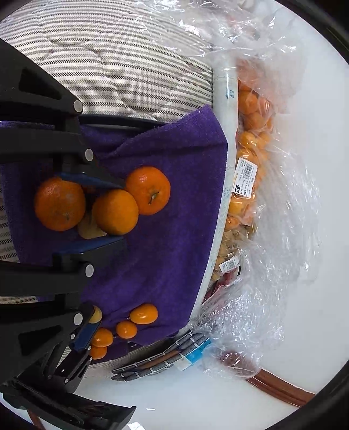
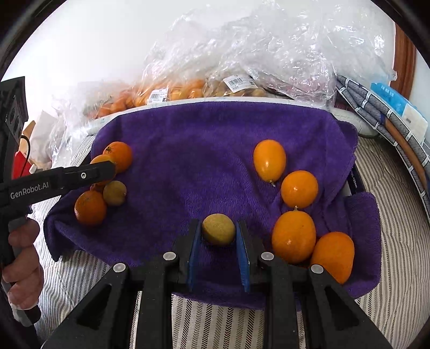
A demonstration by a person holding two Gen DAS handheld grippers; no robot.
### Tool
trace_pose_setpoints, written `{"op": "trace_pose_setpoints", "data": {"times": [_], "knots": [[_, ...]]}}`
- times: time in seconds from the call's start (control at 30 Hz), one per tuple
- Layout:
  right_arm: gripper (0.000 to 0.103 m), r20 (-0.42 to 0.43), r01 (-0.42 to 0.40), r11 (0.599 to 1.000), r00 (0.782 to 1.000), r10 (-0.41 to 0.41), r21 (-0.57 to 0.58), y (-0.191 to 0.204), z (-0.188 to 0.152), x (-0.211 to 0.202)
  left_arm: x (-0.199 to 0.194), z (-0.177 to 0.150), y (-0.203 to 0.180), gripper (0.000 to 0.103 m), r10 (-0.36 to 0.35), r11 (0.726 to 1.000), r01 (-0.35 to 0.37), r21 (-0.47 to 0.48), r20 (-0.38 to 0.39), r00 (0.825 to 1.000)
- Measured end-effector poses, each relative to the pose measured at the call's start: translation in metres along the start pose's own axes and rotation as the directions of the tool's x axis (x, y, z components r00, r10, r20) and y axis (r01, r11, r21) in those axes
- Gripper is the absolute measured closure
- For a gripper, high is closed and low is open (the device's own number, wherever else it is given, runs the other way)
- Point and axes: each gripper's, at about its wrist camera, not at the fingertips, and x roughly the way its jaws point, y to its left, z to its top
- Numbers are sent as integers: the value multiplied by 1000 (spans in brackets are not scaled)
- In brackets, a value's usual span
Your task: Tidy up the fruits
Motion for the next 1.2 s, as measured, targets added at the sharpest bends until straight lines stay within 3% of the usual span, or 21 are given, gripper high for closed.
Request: {"op": "trace_pose_setpoints", "data": {"times": [0.27, 0.47, 0.6, 0.7, 0.73, 0.77, 0.83, 0.97, 1.2], "knots": [[43, 32, 27, 1000, 999, -27, 16, 6, 0, -34, -42, -10, -1, 54, 65, 998, -66, 10, 37, 997], [34, 78, 51, 998, 996, -54, 44, 7, -7, -92, -96, -30, -15, 51, 95, 995, -96, 10, 77, 993], [34, 101, 66, 996, 992, -71, 54, 5, -21, -138, -136, -52, -32, 48, 105, 994, -109, 31, 106, 989], [34, 136, 122, 990, 982, -130, 66, 7, -34, -170, -166, -71, -46, 31, 115, 991, -124, 48, 149, 982], [31, 154, 140, 988, 977, -149, 70, 8, -42, -186, -176, -78, -51, 27, 111, 991, -121, 54, 168, 980], [20, 160, 140, 988, 976, -149, 71, 7, -46, -194, -187, -85, -56, 24, 110, 991, -123, 60, 187, 976], [10, 193, 128, 989, 971, -140, 74, 6, -59, -218, -205, -99, -64, 22, 114, 989, -132, 70, 211, 971], [3, 237, 128, 989, 961, -143, 79, 7, -84, -251, -231, -123, -80, 18, 129, 983, -155, 98, 235, 963], [1, 264, 158, 984, 949, -175, 84, 8, -117, -285, -260, -157, -97, 17, 150, 976, -188, 108, 289, 946]]}}
